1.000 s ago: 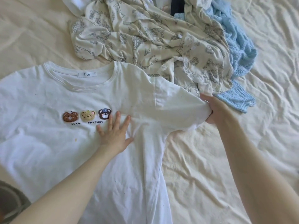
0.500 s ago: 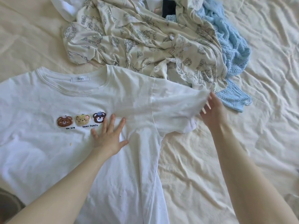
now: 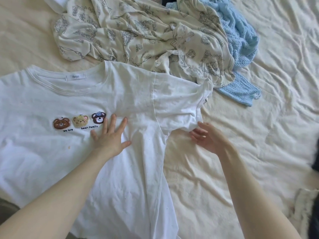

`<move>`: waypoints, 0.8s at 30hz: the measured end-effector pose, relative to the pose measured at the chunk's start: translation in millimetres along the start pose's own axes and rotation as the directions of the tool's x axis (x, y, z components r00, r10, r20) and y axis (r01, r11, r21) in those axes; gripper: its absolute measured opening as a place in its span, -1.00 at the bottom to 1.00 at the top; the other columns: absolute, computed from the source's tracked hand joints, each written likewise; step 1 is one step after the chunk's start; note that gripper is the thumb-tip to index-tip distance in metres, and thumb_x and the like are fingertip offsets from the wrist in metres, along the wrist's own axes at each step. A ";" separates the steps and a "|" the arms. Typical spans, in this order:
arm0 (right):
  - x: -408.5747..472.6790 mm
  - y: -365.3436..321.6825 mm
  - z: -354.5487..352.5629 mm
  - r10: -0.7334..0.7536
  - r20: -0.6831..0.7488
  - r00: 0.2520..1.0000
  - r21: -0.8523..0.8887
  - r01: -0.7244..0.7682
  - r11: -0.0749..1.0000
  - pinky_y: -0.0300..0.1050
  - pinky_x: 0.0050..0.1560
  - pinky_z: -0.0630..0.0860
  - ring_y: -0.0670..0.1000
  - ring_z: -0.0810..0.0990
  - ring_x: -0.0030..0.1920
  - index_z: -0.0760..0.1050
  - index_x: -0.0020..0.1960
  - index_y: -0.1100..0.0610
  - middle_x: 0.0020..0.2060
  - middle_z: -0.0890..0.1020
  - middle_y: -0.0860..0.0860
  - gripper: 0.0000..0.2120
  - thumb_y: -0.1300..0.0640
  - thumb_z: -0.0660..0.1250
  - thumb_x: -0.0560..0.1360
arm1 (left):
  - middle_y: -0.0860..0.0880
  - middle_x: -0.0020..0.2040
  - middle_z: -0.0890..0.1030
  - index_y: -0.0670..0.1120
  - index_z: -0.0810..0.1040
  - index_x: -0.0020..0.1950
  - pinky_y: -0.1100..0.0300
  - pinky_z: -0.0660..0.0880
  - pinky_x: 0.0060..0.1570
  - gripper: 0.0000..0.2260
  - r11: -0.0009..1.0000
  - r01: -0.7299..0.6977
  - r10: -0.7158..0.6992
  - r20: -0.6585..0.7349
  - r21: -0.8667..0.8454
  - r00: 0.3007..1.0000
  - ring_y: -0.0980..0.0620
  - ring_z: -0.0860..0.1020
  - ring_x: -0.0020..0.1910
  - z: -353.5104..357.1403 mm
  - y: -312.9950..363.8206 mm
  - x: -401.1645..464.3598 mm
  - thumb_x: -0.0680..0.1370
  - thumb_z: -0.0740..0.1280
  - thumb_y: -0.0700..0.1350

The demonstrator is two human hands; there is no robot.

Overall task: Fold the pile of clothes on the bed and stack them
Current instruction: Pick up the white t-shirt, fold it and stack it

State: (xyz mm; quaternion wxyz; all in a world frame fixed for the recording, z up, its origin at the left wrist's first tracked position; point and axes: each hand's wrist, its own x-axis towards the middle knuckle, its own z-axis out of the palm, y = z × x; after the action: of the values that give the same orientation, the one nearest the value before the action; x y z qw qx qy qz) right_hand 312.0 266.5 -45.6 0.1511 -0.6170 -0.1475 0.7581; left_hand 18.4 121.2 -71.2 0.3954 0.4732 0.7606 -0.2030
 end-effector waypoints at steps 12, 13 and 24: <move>-9.2 -14.2 -17.9 -0.485 -0.382 0.786 -0.485 0.276 0.830 -0.26 -0.31 0.45 -0.09 0.44 -0.40 0.50 -0.30 0.17 -0.44 0.48 0.01 -0.82 0.20 0.45 0.41 | 0.03 0.50 -0.41 0.22 -0.33 0.48 -0.35 -0.05 0.36 -0.24 1.000 -0.012 0.012 0.026 -0.022 1.000 -0.05 -0.33 0.49 -7.4 0.4 -1.6 0.53 0.18 0.27; -8.1 -10.3 -17.4 -0.487 -0.409 0.772 -0.487 0.267 0.832 -0.23 -0.26 0.45 -0.07 0.46 -0.37 0.53 -0.25 0.18 -0.42 0.51 0.01 -0.86 0.19 0.44 0.43 | 0.03 0.50 -0.41 0.21 -0.33 0.48 -0.35 -0.05 0.36 -0.24 1.000 -0.011 0.012 0.029 -0.025 1.000 -0.05 -0.34 0.49 -7.4 0.3 -1.7 0.53 0.18 0.27; -84.8 154.9 18.7 -0.343 -0.364 0.866 -0.568 0.085 0.819 -0.06 -0.20 0.43 -0.01 0.48 -0.29 0.51 -0.20 0.15 -0.37 0.52 -0.03 -0.88 0.17 0.30 0.51 | -0.13 0.55 0.00 -0.02 0.16 0.52 -0.21 0.04 0.38 -0.49 0.978 -0.156 0.092 -0.376 -0.142 0.922 -0.17 -0.04 0.52 40.3 2.6 -60.7 0.58 0.20 -0.11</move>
State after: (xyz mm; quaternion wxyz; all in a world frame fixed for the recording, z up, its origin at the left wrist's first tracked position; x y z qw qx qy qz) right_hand 302.8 89.9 -29.9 0.0901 -0.7713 -0.3835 0.4999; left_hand 51.6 60.9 -47.2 0.2970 0.5149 0.8039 -0.0201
